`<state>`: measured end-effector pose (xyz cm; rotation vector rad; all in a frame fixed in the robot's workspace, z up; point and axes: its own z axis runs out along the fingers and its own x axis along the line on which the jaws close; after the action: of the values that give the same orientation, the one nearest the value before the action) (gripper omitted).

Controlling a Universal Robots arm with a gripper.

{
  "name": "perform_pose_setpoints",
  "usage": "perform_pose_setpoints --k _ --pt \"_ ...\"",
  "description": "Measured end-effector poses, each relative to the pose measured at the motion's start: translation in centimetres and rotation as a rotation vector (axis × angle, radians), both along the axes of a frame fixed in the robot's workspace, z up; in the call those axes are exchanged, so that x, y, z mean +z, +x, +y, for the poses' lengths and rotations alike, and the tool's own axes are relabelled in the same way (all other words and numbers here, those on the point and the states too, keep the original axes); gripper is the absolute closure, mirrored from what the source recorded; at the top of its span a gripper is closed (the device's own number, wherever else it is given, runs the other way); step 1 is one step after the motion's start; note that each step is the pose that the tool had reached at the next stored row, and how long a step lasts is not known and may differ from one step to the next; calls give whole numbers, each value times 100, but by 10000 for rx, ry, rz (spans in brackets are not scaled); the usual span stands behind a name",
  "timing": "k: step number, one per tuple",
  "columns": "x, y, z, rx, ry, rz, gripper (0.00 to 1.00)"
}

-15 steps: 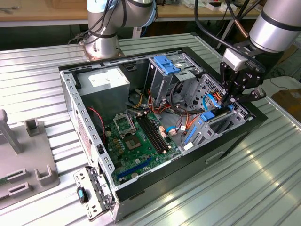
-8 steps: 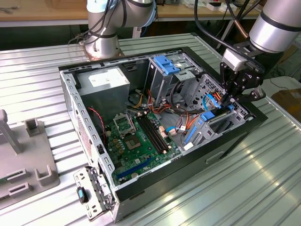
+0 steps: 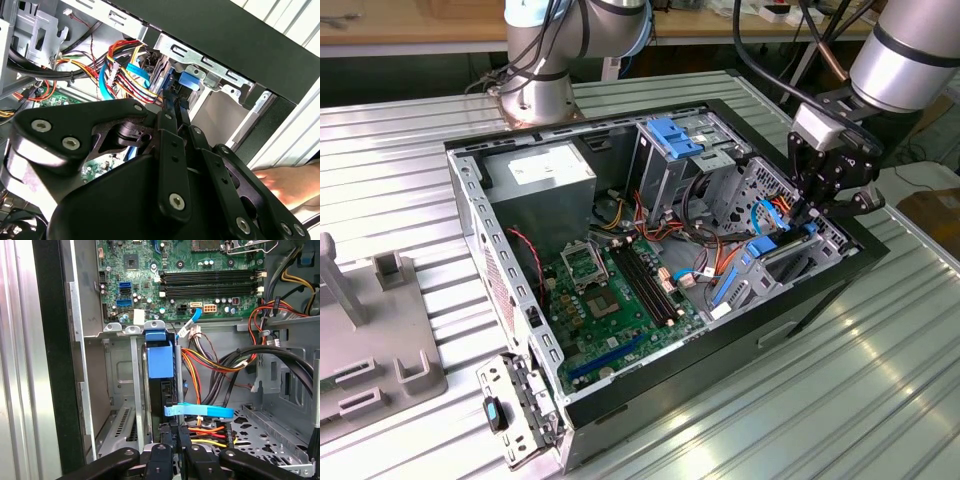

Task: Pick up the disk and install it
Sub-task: 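Insert the second disk wire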

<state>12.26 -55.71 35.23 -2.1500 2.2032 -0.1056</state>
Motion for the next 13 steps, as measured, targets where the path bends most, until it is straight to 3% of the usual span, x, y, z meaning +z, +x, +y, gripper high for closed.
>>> perform_pose_setpoints --k 13 --pt "-71 0 -9 0 0 0 84"
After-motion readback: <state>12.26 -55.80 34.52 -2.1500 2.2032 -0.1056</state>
